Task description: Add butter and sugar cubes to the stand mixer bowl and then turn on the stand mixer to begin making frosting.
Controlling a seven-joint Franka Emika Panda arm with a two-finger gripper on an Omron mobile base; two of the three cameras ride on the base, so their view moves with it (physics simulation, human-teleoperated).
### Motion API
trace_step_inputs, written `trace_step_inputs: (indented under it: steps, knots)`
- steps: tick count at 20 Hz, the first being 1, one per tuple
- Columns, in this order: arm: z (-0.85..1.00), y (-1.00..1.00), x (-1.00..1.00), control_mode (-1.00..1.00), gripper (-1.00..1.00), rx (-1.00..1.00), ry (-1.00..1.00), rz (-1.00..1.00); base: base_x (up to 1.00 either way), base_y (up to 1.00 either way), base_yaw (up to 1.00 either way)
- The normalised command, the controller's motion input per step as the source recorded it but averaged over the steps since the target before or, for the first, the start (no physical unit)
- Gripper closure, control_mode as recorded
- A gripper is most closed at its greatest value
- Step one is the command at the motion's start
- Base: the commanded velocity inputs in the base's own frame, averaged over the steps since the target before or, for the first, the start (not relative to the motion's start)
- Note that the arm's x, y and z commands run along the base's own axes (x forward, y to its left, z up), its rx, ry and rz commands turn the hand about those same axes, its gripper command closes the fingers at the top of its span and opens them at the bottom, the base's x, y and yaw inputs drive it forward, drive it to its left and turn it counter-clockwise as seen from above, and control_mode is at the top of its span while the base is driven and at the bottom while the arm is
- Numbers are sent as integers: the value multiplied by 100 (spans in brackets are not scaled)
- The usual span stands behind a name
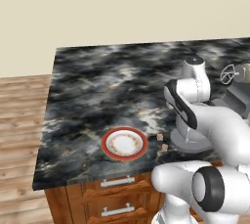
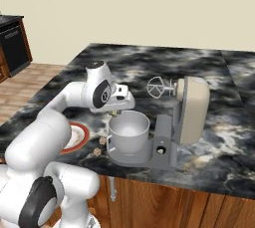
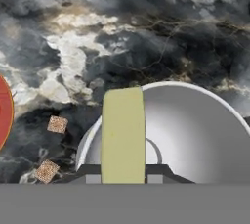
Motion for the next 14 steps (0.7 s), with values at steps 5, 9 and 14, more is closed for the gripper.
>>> trace_step_inputs:
  steps: [5,9,14]
  knots:
    - [-4,-55,-3,-100,100,2,9,-13,0,0,0]
    - [-15,-25,2,-100,100,0,6,-5,0,0,0]
    - [-16,-26,5,-100,100,0,15,-5,0,0,0]
